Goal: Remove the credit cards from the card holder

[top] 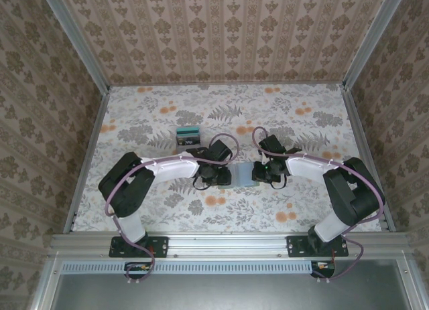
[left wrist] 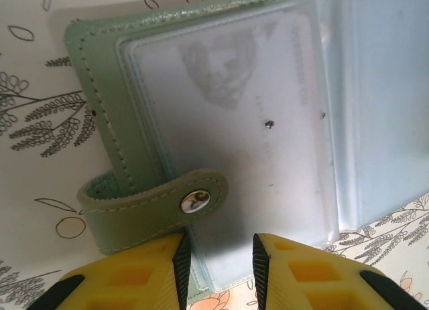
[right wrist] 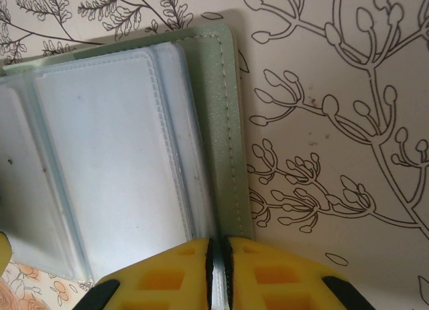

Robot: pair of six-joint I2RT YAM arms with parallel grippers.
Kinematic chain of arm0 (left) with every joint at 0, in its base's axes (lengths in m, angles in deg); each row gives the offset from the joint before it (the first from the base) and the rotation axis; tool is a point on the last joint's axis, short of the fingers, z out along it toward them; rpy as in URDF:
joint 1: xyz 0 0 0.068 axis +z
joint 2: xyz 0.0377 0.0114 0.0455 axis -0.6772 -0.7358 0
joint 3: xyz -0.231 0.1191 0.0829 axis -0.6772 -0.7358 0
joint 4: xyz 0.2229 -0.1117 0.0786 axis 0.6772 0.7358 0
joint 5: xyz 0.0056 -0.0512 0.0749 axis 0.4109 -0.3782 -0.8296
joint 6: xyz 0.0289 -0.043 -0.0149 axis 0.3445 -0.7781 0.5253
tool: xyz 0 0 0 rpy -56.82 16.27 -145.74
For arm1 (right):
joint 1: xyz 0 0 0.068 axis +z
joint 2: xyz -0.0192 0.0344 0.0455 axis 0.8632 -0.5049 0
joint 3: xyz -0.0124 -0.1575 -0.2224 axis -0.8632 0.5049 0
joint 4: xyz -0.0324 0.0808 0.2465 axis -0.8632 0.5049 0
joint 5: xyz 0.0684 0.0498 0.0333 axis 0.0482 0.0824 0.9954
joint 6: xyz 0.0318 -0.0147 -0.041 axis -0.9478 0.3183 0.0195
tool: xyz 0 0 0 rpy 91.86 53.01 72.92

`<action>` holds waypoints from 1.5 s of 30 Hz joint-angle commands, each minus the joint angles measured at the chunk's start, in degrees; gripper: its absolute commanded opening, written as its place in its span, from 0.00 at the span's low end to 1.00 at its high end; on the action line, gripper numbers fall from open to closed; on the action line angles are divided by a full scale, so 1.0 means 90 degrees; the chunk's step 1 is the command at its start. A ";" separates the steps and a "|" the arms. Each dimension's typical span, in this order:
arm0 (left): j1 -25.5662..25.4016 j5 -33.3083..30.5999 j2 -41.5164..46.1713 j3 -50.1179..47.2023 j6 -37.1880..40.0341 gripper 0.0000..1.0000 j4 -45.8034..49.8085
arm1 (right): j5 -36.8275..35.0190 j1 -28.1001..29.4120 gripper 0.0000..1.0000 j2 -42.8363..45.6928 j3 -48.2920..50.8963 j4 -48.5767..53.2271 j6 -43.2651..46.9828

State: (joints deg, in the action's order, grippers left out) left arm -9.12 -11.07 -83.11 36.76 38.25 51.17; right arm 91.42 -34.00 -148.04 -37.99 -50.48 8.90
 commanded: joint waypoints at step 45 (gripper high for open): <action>-0.0032 0.1827 -0.0701 0.1504 0.1120 0.38 -0.0495 | -0.0748 -0.0078 0.27 0.1742 0.0697 0.0394 -0.0378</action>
State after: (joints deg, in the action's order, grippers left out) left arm -9.10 2.48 -89.19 49.35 46.44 46.71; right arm 86.70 -34.33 -133.98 -32.73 -49.46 6.52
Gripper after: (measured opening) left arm 0.380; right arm 0.266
